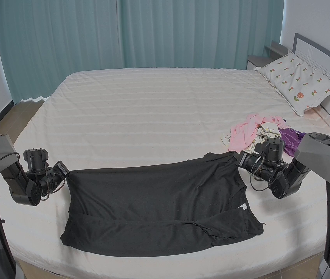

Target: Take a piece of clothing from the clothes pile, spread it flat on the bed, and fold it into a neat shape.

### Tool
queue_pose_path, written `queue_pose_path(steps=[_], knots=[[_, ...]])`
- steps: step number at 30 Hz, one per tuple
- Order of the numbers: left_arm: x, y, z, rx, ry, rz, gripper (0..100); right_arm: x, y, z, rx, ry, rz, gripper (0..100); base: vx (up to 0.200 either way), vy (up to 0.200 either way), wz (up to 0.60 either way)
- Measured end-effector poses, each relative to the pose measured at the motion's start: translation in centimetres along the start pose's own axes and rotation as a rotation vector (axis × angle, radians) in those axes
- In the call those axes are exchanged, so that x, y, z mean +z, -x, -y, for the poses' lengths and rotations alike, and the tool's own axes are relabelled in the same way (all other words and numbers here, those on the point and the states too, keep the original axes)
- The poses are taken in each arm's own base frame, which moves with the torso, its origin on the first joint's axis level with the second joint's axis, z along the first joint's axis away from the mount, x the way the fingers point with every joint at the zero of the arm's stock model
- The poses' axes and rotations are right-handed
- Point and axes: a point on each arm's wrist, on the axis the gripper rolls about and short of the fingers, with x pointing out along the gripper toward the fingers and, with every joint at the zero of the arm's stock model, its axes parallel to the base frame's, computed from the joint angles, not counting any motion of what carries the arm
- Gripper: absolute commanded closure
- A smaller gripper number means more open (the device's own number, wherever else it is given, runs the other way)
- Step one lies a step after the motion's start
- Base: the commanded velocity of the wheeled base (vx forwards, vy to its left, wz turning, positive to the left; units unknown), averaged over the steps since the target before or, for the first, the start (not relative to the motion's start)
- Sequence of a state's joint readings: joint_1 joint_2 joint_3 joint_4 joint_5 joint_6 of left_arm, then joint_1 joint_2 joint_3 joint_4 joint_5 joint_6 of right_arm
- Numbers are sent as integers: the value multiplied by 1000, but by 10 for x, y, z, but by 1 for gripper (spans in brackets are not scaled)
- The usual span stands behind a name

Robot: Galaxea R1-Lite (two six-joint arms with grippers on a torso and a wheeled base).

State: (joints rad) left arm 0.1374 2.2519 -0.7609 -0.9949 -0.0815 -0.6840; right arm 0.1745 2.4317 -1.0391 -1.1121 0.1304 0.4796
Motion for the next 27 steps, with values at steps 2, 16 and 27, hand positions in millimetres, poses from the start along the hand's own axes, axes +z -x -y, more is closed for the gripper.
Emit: queue_pose_path(steps=[2, 16, 27], knots=[[2, -1, 2, -5, 0, 7, 100, 4, -4, -1, 4, 2, 14, 100, 0, 0, 0], [11, -12, 7, -30, -3, 39, 100, 12, -26, 4, -15, -1, 33, 100, 0, 0, 0], [7, -1, 3, -10, 1, 22, 100, 6, 2, 3, -29, -12, -20, 100, 0, 0, 0]])
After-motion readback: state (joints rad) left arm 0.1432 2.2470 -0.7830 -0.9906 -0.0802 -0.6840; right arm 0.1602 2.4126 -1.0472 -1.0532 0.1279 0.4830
